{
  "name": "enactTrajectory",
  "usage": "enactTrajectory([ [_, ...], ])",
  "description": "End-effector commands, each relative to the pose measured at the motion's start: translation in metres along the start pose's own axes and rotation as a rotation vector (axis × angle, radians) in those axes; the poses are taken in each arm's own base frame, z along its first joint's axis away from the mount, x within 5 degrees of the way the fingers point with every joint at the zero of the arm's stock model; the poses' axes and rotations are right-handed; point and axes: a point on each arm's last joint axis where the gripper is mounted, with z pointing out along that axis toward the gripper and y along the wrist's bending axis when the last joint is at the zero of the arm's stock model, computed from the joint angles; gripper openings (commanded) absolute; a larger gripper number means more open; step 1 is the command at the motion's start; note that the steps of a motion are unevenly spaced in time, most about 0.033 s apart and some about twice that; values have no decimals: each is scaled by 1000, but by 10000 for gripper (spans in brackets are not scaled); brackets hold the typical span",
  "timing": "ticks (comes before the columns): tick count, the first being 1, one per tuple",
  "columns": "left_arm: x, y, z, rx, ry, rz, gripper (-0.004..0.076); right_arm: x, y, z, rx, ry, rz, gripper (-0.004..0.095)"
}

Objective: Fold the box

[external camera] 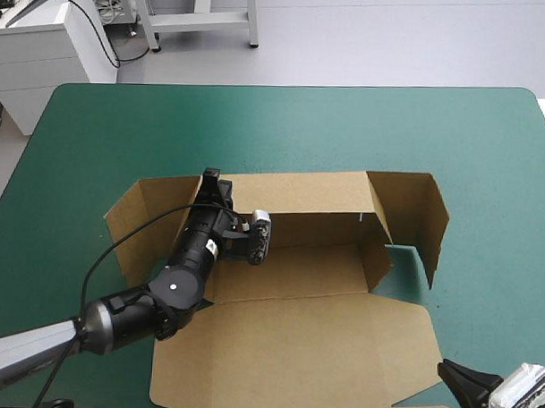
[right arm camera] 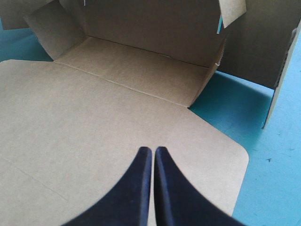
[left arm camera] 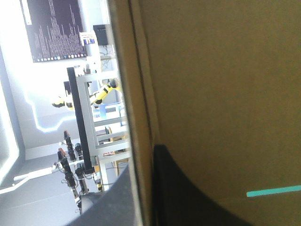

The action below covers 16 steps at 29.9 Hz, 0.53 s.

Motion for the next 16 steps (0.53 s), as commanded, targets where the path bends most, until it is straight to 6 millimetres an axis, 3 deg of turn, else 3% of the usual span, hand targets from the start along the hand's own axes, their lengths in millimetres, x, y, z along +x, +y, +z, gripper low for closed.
enactTrajectory([
  [1, 8, 15, -16, -87, -29, -19, -8, -10, 1, -5, 1, -85, -1, 0],
  [16, 5, 14, -17, -74, -65, -17, -8, -10, 1, -5, 1, -85, -1, 2],
])
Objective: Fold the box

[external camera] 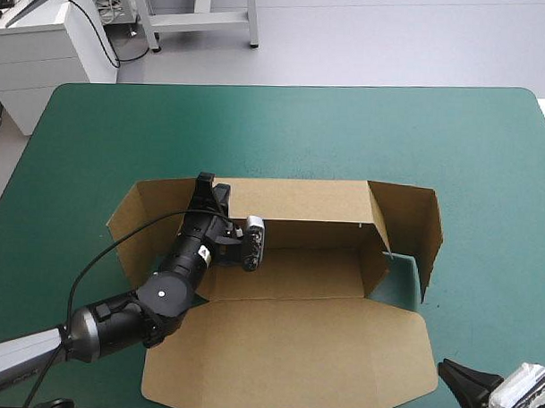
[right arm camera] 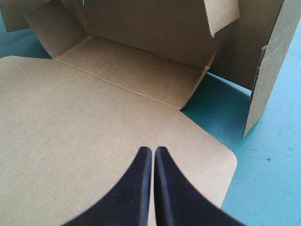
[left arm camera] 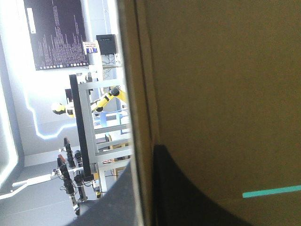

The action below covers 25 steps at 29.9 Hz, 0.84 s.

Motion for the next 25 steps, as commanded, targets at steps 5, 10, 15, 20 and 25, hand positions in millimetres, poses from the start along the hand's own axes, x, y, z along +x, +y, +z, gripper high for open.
enactTrajectory([
  [5, 0, 15, -7, -64, -24, -1, -8, -10, 1, -5, 1, -85, -1, 71],
  [10, 0, 15, -7, -64, -24, -1, -8, -10, 1, -5, 5, -86, 3, 368],
  [15, 0, 15, -7, -64, -24, -1, -8, -17, -5, -2, 60, -126, 42, 742],
  [20, 0, 15, -7, -63, -26, -1, -8, -30, -24, 12, 239, -78, 176, 819],
  [25, -1, 15, -7, -64, -26, -1, -8, -64, -36, 28, 367, -27, 272, 818],
])
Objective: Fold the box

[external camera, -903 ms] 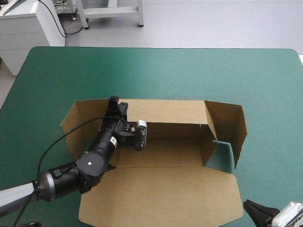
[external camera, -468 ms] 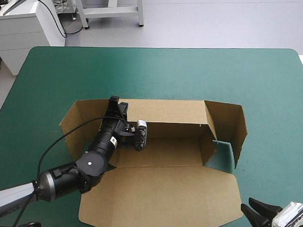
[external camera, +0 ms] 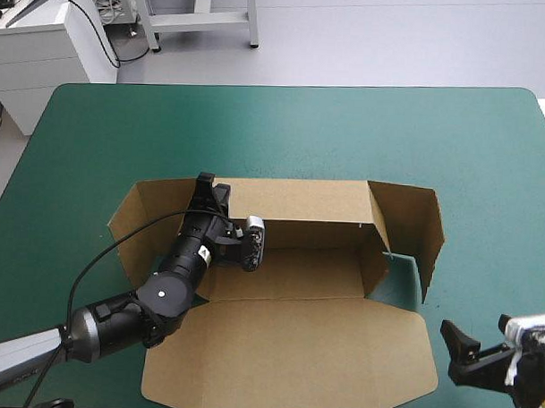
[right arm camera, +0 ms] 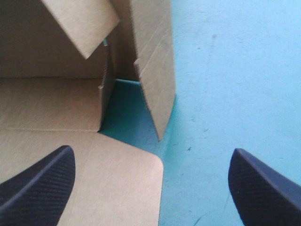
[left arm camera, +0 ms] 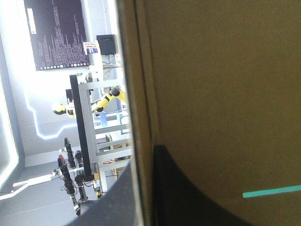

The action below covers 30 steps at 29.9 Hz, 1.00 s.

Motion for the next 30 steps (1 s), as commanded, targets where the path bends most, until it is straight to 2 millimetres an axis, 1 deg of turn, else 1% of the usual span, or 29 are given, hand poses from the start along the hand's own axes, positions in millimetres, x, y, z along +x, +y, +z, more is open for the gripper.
enactTrajectory([
  [1, -2, 15, -8, -64, -28, -1, -8, -44, 7, 3, 43, -85, 27, 817],
  [2, -4, 15, -9, -65, -32, 1, -8, -53, 10, 6, 53, -73, 18, 817],
  [6, -12, 13, -14, -67, -63, 10, -8, -100, 21, 17, 91, -66, -17, 817],
  [10, -16, 13, -16, -66, -82, 14, -8, -139, 30, 32, 162, -8, -59, 817],
  [14, -16, 13, -17, -69, -75, 14, -8, -169, 41, 59, 201, 77, -151, 816],
  [18, -15, 13, -17, -76, -57, 13, -8, -199, 49, 83, 222, 115, -183, 816],
  [21, -14, 14, -17, -81, -44, 13, -8, -216, 43, 105, 201, 201, -164, 816],
  [25, -13, 14, -17, -82, -42, 12, -8, -231, 19, 141, 75, 352, -49, 815],
  [28, -13, 14, -17, -82, -42, 12, -8, -236, -2, 157, 40, 411, 37, 816],
  [30, -13, 14, -17, -82, -42, 12, -8, -237, -14, 164, 55, 435, 55, 816],
])
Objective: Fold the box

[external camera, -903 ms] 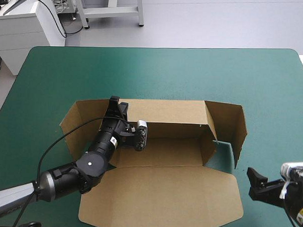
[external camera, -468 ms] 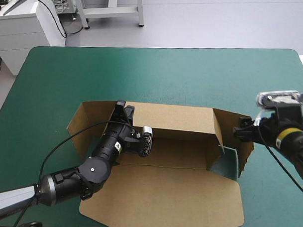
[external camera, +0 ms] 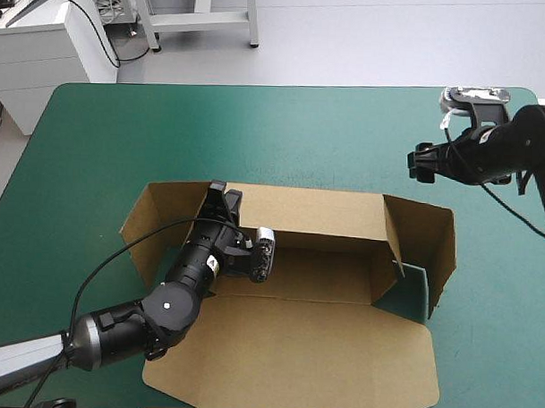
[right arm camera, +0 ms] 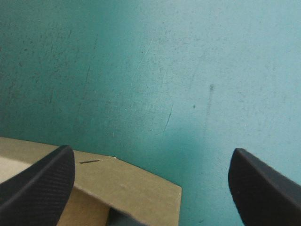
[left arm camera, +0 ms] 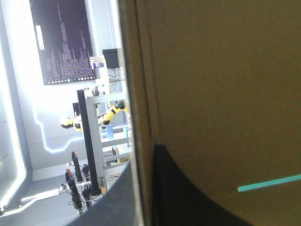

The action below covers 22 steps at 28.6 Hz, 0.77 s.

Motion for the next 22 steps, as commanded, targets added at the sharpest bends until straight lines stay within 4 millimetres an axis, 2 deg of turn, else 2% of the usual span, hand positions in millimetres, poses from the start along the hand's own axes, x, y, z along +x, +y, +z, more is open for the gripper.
enactTrajectory([
  [1, 2, 15, -7, -65, 3, -14, -8, -10, -13, -12, -22, -42, 19, 816],
  [5, 2, 15, -7, -65, 3, -14, -8, -10, -25, -3, -7, -18, 52, 814],
  [15, 3, 15, -7, -67, 9, -14, -8, 13, -34, 27, -1, 112, 35, 814],
  [20, 3, 15, -7, -67, 11, -15, -8, 26, -34, 33, -11, 154, 40, 811],
  [22, 3, 16, -7, -69, 15, -15, -8, 36, -32, 29, -12, 162, 38, 812],
])
